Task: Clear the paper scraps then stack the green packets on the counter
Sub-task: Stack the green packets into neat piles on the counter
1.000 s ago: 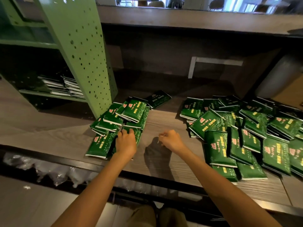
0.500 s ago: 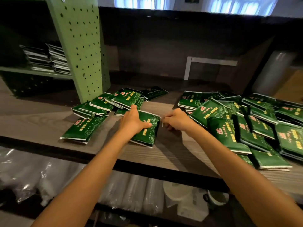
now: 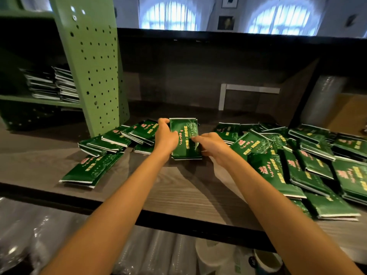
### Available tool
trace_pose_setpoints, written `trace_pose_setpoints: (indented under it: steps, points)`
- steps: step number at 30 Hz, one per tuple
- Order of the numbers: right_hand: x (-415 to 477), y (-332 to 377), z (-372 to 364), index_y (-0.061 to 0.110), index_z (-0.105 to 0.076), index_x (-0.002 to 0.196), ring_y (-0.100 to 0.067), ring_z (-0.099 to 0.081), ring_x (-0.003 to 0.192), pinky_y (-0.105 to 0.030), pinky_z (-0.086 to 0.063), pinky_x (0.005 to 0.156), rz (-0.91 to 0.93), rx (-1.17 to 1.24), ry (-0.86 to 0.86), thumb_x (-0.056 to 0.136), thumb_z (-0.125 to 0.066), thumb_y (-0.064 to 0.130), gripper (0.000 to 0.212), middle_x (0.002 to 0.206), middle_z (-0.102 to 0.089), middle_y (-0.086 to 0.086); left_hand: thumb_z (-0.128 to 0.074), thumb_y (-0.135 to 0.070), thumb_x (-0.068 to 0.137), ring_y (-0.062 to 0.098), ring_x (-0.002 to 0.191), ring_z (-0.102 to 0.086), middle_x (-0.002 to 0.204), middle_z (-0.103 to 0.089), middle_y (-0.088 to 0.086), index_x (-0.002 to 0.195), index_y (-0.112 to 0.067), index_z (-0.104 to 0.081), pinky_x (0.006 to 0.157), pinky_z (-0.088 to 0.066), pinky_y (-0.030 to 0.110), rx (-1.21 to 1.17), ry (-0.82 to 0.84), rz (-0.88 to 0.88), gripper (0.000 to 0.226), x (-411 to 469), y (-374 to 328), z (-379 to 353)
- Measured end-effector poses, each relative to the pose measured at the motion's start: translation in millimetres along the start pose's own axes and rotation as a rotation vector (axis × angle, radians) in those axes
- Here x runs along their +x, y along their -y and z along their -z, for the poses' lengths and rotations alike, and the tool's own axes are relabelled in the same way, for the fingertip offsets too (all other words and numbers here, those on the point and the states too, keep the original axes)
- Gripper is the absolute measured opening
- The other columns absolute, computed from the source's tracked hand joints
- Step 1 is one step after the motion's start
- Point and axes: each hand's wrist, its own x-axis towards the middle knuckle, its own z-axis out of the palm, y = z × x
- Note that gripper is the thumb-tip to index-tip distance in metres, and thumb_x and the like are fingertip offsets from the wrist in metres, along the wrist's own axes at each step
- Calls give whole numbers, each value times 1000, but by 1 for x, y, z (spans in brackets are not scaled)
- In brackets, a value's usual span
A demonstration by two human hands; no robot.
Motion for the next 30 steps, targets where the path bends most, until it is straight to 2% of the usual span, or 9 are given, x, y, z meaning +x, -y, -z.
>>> trace_pose_setpoints:
  steps: [4,8,10,12,15,22,26,28,30]
  points:
    - [10,-10,-5,9,-58,80,-33,-64,97,-44,-49,89,-19,99,-72,89,-62,18,13,88,-63,-13,-43,2,91,25,97,-55,116,-57,15,127,-10,-44,76,-42,33,221,-22,-111,38,14,5,1]
    - [21,-20,-2,10,-58,85,-37,-62,104,-54,-47,95,-33,158,-129,91,-58,14,7,107,-66,-23,-44,-6,93,32,132,-31,138,-40,16,132,-8,-44,106,-29,43,752,-196,-292,39,27,23,10]
    - [22,-21,0,12,-60,82,-37,-62,104,-55,-47,94,-36,186,-122,91,-57,11,10,109,-66,-24,-49,-22,95,36,143,-6,152,-18,21,143,-7,-28,114,-9,52,949,-100,-190,54,32,34,13]
    - [22,-21,1,14,-60,81,-36,-63,103,-54,-48,95,-33,203,-113,91,-56,8,12,108,-67,-21,-47,-38,95,40,143,5,155,-3,23,149,-8,-14,114,0,54,1039,19,-68,70,35,40,14]
    - [22,-20,1,14,-59,80,-32,-63,101,-51,-48,95,-31,209,-113,91,-55,6,15,105,-67,-16,-50,-42,92,40,141,-13,152,-19,22,148,-10,-18,113,-11,53,1062,11,-84,72,35,41,15]
    - [12,-15,3,8,-52,87,-28,-58,104,-47,-44,100,-32,190,-142,92,-53,4,6,104,-61,-13,-56,-20,89,34,128,-36,134,-46,14,133,-12,-44,103,-30,47,1027,-5,-253,47,25,36,16]
    - [10,-14,5,-4,-53,112,-34,-57,111,-48,-44,100,-41,186,-179,92,-52,4,22,120,-59,-23,-55,-19,88,34,100,-56,101,-62,16,120,-5,-55,74,-41,36,872,-31,-374,35,22,33,14]
    - [9,-14,6,-6,-53,115,-33,-58,109,-41,-48,92,-43,177,-190,92,-52,4,25,121,-60,-20,-55,-16,86,34,88,-58,87,-62,16,114,-4,-58,66,-37,33,811,-54,-417,30,19,30,15]
    - [9,-15,8,-7,-54,114,-31,-61,102,-33,-48,76,-38,176,-185,92,-51,3,24,118,-61,-22,-54,-12,86,35,88,-59,90,-64,18,114,-3,-57,68,-40,35,760,-91,-423,30,18,28,15]
